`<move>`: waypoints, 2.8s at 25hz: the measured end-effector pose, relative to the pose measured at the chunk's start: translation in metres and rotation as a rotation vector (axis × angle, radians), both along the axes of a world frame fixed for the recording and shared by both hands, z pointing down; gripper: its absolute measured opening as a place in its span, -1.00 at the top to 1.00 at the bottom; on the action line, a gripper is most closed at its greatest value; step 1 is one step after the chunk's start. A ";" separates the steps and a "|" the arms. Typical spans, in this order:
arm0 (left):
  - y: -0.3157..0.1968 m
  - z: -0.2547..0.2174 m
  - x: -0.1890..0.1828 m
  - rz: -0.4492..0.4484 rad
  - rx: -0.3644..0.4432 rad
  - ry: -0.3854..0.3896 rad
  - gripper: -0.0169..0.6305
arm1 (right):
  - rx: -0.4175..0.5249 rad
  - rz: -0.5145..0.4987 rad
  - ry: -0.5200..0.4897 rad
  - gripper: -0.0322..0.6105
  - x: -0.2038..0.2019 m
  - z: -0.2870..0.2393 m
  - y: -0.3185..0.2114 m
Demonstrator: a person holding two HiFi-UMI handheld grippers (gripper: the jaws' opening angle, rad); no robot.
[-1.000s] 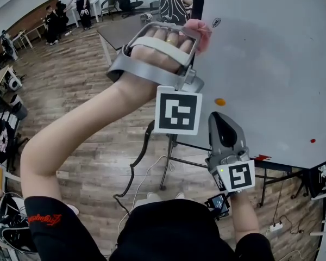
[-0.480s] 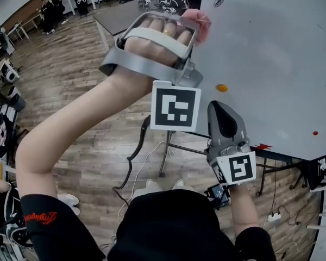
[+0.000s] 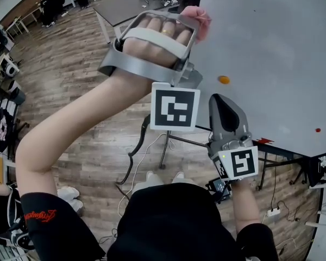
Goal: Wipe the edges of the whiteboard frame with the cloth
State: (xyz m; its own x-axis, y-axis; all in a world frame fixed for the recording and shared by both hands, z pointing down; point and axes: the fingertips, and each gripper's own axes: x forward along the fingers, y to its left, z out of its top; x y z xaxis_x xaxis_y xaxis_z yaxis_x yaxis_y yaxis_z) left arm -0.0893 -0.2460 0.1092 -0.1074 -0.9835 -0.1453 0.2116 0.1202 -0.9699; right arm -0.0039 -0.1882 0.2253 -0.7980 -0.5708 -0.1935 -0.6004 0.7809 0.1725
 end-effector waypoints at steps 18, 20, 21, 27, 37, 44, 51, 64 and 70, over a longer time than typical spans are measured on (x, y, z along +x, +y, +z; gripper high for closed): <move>-0.003 0.040 0.001 -0.020 -0.055 0.011 0.82 | -0.041 -0.047 0.025 0.89 0.000 0.018 -0.006; -0.004 0.044 0.001 -0.025 -0.058 0.010 0.82 | -0.045 -0.052 0.028 0.89 0.000 0.020 -0.008; -0.005 0.045 0.001 -0.027 -0.060 0.011 0.82 | -0.046 -0.055 0.031 0.89 0.000 0.021 -0.008; -0.008 0.056 0.000 -0.050 -0.068 0.019 0.82 | -0.045 -0.084 0.048 0.89 0.001 0.022 -0.012; -0.004 0.073 0.001 -0.093 -0.067 0.032 0.82 | -0.039 -0.136 0.055 0.89 0.009 0.027 -0.010; -0.002 0.090 0.004 -0.095 -0.100 0.035 0.82 | -0.048 -0.126 0.045 0.89 0.012 0.030 -0.009; -0.001 0.096 0.003 -0.068 -0.102 0.035 0.82 | -0.072 -0.074 0.033 0.89 0.012 0.032 -0.007; -0.005 0.122 0.009 -0.071 -0.115 0.029 0.82 | -0.067 -0.019 0.046 0.89 0.018 0.047 0.000; -0.009 0.127 0.010 -0.070 -0.113 0.039 0.82 | -0.077 -0.013 0.041 0.89 0.019 0.051 -0.006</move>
State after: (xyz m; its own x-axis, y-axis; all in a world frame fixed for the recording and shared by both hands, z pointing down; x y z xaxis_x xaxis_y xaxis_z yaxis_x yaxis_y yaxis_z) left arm -0.0794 -0.2554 0.2359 -0.1801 -0.9832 -0.0279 0.1776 -0.0046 -0.9841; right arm 0.0153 -0.1937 0.2763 -0.8120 -0.5719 -0.1169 -0.5835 0.8006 0.1361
